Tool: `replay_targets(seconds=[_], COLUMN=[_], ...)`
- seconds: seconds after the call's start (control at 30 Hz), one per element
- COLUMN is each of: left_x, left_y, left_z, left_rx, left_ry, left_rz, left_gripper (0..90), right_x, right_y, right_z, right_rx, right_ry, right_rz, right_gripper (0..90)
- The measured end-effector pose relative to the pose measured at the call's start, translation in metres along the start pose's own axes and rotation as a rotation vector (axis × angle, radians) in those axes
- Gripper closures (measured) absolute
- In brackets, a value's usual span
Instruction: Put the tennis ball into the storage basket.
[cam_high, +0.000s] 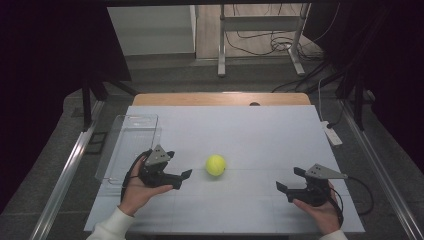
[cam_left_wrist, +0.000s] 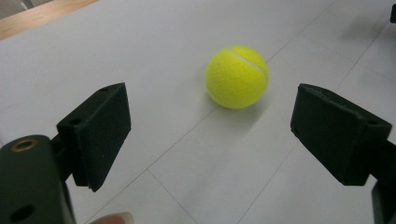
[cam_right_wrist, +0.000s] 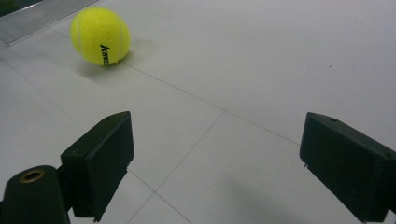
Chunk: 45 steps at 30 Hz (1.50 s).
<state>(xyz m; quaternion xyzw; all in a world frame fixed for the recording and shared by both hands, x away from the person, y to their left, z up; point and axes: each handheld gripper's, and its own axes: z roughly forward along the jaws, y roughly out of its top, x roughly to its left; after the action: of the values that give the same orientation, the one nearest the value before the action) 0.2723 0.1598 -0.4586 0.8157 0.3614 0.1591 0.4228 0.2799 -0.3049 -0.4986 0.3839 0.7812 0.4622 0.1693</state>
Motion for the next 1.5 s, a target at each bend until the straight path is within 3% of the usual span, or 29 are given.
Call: replay_targets(seconds=[1.5], left_x=[-0.009], left_y=[0.025], left_z=[0.035], left_rx=[0.048], left_ry=[-0.053], left_rz=[0.041], left_gripper=[12.1], right_x=[-0.001], right_y=[-0.001], right_z=[0.0], right_rx=[0.004], right_ry=[-0.002], right_rz=[-0.002], right_gripper=[9.9])
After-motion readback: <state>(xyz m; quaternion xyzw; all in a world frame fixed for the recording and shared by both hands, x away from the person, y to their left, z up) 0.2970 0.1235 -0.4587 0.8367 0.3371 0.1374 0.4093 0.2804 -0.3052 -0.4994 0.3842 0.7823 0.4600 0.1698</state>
